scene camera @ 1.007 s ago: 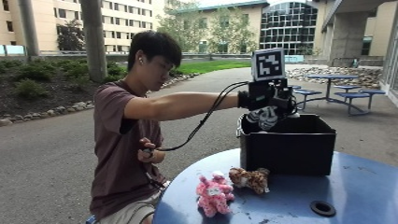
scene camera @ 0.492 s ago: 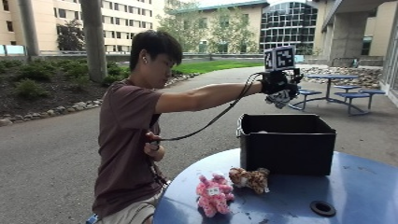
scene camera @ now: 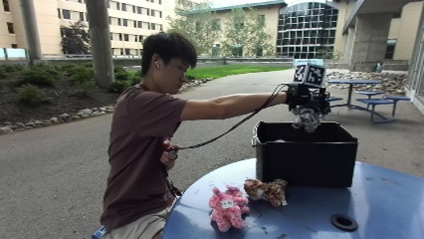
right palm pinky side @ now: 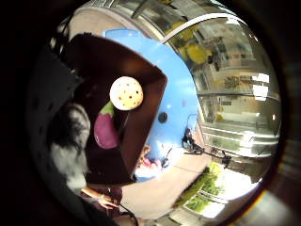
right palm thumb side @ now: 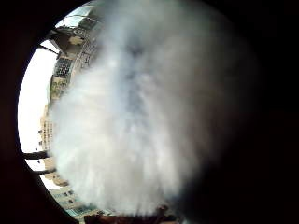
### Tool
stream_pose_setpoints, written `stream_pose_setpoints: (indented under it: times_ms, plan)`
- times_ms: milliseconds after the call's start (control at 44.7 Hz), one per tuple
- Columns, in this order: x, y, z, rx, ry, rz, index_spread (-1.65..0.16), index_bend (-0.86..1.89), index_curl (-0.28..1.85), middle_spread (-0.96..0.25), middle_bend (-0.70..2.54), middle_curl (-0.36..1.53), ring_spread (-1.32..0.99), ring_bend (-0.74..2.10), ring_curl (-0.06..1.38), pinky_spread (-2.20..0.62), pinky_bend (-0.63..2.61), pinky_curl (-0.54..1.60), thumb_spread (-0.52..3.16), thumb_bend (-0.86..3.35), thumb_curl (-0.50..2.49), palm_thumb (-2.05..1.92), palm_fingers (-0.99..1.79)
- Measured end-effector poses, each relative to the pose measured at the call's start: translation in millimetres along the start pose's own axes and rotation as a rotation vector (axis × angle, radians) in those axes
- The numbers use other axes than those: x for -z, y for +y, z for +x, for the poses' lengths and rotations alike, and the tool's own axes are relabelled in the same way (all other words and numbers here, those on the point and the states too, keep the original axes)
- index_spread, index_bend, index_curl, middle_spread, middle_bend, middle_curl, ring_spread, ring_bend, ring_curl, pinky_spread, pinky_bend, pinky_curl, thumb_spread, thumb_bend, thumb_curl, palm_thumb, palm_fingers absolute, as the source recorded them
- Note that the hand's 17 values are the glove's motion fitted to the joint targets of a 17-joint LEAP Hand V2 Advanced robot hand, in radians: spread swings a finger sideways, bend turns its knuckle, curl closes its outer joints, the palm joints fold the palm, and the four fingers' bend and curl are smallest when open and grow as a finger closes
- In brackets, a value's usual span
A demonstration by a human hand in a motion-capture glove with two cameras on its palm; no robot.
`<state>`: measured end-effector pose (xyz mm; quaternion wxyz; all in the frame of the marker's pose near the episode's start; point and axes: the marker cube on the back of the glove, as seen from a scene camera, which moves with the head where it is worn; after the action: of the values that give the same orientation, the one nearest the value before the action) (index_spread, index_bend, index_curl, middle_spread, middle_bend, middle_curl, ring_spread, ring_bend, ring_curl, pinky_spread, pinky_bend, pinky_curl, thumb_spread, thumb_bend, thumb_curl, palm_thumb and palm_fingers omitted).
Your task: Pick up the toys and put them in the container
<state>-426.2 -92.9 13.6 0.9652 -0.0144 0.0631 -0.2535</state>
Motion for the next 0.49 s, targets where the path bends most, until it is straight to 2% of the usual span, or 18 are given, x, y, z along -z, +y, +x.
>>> stream_pose_setpoints:
  times_ms: [22,45,67,89,112,268,403,492]
  plan:
    - [-1,0,0,0.001,0.007,-0.021,-0.3,0.12,0.29,-0.33,0.87,0.74,-0.33,1.37,0.56,-0.36,1.27,0.53,0.77,-0.08,0.99,0.4,0.4]
    - [-1,2,2,0.002,0.013,-0.032,-0.28,0.03,0.26,-0.31,0.8,0.72,-0.32,1.34,0.55,-0.35,1.31,0.54,0.83,-0.12,0.94,0.31,0.18]
    - [-2,4,7,0.003,0.017,-0.032,-0.25,0.04,0.27,-0.28,0.7,0.69,-0.31,1.28,0.55,-0.32,1.31,0.55,0.86,-0.13,0.9,0.24,-0.11]
    - [-2,8,12,0.004,0.02,-0.025,-0.24,0.05,0.27,-0.26,0.65,0.68,-0.3,1.26,0.56,-0.3,1.31,0.56,0.9,-0.11,0.87,0.21,-0.2]
    - [-1,12,18,0.003,0.021,-0.016,-0.22,0.09,0.27,-0.21,0.54,0.63,-0.25,1.13,0.52,-0.25,1.3,0.55,0.92,-0.13,0.84,0.15,-0.4]
    - [5,42,63,-0.032,-0.002,0.006,-0.17,0.05,0.2,-0.1,0.32,0.52,-0.16,0.88,0.38,-0.11,1.21,0.46,1.05,-0.06,0.7,0.02,-0.36]
    - [14,63,78,-0.04,0.012,0.007,-0.17,0.04,0.17,-0.06,0.26,0.49,-0.13,0.8,0.34,-0.06,1.11,0.41,1.11,-0.04,0.61,-0.01,-0.31]
    - [19,87,100,-0.098,0.007,0.0,-0.17,0.04,0.16,-0.05,0.23,0.47,-0.11,0.75,0.32,-0.04,1.06,0.39,1.14,-0.03,0.57,-0.02,-0.28]
